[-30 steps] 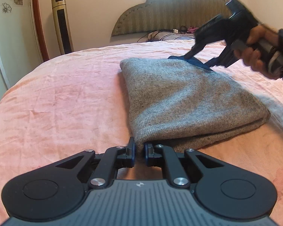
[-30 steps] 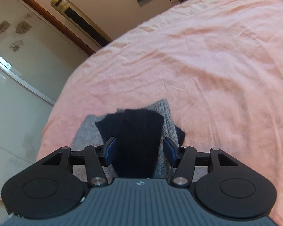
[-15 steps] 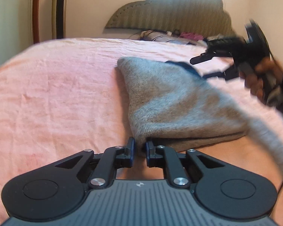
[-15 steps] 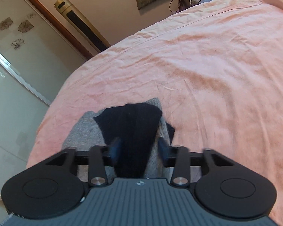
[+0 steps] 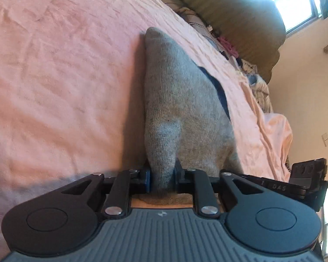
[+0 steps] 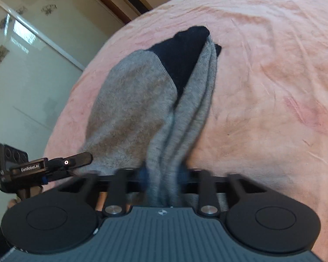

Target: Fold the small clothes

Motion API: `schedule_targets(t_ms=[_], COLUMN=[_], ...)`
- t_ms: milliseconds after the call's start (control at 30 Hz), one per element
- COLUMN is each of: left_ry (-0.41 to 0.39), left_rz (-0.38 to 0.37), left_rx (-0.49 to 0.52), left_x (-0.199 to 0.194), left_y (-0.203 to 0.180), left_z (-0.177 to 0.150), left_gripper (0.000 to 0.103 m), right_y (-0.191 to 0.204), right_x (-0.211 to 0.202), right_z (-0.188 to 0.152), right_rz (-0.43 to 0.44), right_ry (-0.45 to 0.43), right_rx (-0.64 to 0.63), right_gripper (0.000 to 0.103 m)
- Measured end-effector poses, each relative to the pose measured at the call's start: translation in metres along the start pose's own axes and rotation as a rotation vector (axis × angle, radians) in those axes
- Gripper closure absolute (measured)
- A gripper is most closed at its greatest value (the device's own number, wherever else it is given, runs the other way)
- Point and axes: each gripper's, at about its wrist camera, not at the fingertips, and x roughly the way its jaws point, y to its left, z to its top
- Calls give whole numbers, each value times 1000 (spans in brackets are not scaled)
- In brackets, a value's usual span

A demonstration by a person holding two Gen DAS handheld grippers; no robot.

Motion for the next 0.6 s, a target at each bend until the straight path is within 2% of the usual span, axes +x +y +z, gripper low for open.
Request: schedule_targets(t_ms=[100,200,267,300,333,367,400,433,467,500,533,600], left_ry=[-7,-3,-4,5,3,-20,-57,-99,-150,-190,-206,-168], left_rz=[57,123,113,101,79,55,34,22,26,33,24,54], left_rx=[119,224,251,257,256,256,257,255,235,206,177,88], left_x=[-11,-12,-11,-14,-23,-31,-38,-43,-47,-45,-38,-10], left_y=[-18,-21,-21,-22,-23,-24,-25,-25,-25,-23,-20,-13], left_z=[-6,-17,-17,-13,-6,2,10,20,33,45,58,85], left_gripper=[90,90,87,87,81,75,70,45,16,8,7,8], right_y=[8,2,-4,-5,-6,-8,-10,-12,-17,-23,-28,-38], right_x=[-18,-11,-12,-15,-20,-26,-33,-40,-42,-40,-34,-15], right_z=[1,-10,-10,-6,-2,4,11,21,34,50,64,91], right_rz=[-14,-74,-53,-37,-23,-7,8,30,54,62,53,28], right_ry=[-18,31,7,5,-11,-51,-100,-152,-190,-216,-230,-228], right_rx=[-84,-144,-143,-120,-96,-77,-66,-51,-25,16,52,109], right_gripper=[85,86,86,72,62,37,18,14,13,13,13,14])
